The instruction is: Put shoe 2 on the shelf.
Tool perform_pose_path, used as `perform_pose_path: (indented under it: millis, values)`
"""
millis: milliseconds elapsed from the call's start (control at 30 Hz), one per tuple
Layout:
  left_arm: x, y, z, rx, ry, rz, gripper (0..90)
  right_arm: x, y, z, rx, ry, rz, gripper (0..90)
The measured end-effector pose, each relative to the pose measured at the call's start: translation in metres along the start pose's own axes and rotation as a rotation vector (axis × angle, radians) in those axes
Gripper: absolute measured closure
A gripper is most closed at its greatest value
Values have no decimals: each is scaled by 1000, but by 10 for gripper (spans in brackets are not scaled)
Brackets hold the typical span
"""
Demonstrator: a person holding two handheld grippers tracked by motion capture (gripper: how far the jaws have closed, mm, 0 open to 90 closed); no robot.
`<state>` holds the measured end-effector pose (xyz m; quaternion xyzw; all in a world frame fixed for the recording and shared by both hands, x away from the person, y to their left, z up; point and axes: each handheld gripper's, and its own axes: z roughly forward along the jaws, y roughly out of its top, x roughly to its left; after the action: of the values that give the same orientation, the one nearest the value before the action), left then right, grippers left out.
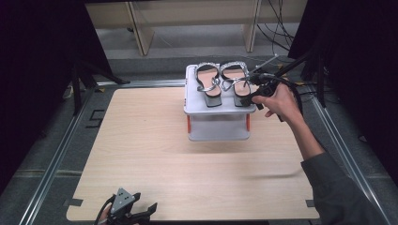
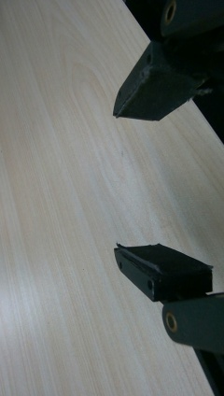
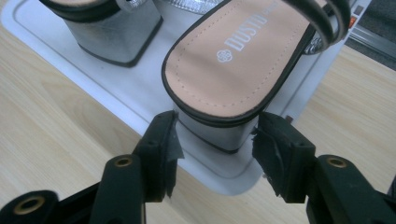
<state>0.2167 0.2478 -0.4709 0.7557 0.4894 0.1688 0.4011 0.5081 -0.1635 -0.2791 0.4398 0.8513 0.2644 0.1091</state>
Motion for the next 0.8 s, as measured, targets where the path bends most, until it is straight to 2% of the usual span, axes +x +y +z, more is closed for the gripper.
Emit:
perform_pose_path:
  millis: [133,167,200,300,333,367,500,700,767,800]
  values:
    - [-1,0,1,1,0,-2,267,7,6,2,-25,26,-19,510]
    - [-1,0,0,3,-1,4,267,9,7,3,-21,17,-25,511]
    - [1,0,-1,19,15,27,267,12,9,3,-10,6,-20,510]
    - [0,0,0,-2,-2,0,267,13,9,5,-30,8,-39,510]
    - [1,0,-1,18,10,22,267,13,9,5,-30,8,-39,510]
    - [0,0,0,2,1,-1,267,13,9,6,-35,10,-40,510]
    - [-1,0,0,11,3,3,267,14,11,8,-55,29,-12,513]
    - [0,0,0,1,2,1,267,15,13,12,-63,17,-26,508]
    - [0,1,-1,13,8,0,267,16,12,12,-63,26,-4,502]
    - [0,0,0,1,2,0,267,15,11,11,-77,34,-22,477]
